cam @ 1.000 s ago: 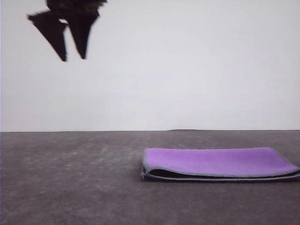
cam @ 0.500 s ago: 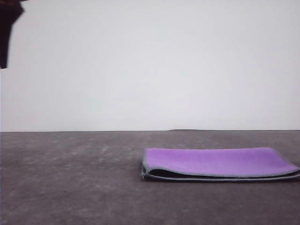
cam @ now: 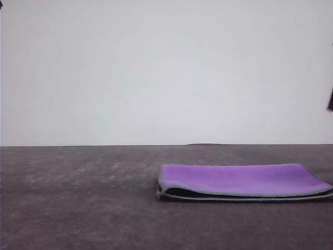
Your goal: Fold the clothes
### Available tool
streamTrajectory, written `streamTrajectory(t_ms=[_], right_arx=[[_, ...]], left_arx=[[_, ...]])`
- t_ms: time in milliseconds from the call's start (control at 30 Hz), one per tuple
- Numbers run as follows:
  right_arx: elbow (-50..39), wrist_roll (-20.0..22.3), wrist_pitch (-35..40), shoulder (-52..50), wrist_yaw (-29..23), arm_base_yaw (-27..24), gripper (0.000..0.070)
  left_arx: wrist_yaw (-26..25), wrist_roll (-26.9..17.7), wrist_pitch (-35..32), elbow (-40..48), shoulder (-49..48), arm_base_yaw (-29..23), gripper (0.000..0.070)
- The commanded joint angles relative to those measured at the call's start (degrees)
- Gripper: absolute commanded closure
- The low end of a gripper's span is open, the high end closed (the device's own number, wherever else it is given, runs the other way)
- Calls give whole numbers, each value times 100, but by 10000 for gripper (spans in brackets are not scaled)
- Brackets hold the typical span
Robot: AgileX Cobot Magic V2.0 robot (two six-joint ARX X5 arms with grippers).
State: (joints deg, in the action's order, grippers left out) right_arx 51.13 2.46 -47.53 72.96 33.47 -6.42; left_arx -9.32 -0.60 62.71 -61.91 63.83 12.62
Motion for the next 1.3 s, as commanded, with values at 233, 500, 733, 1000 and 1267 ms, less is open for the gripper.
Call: streamTrajectory(t_ms=[233, 500, 733, 1000, 1267], right_arx=[[28, -99, 800, 1320, 368, 2, 272], [28, -98, 1163, 2248, 713, 2, 273], [28, -96, 1213, 2659, 1281, 26, 273], [28, -63, 1147, 2669, 1314, 160, 363], [28, -46, 1122, 2669, 1348, 256, 510]], left_arx=[[-26, -42, -102, -46, 48, 9, 390], [-24, -42, -108, -46, 48, 9, 390], [-26, -42, -108, -48, 48, 9, 390], [-26, -42, -110, -48, 48, 9, 390], [-26, -42, -110, -48, 48, 9, 390]])
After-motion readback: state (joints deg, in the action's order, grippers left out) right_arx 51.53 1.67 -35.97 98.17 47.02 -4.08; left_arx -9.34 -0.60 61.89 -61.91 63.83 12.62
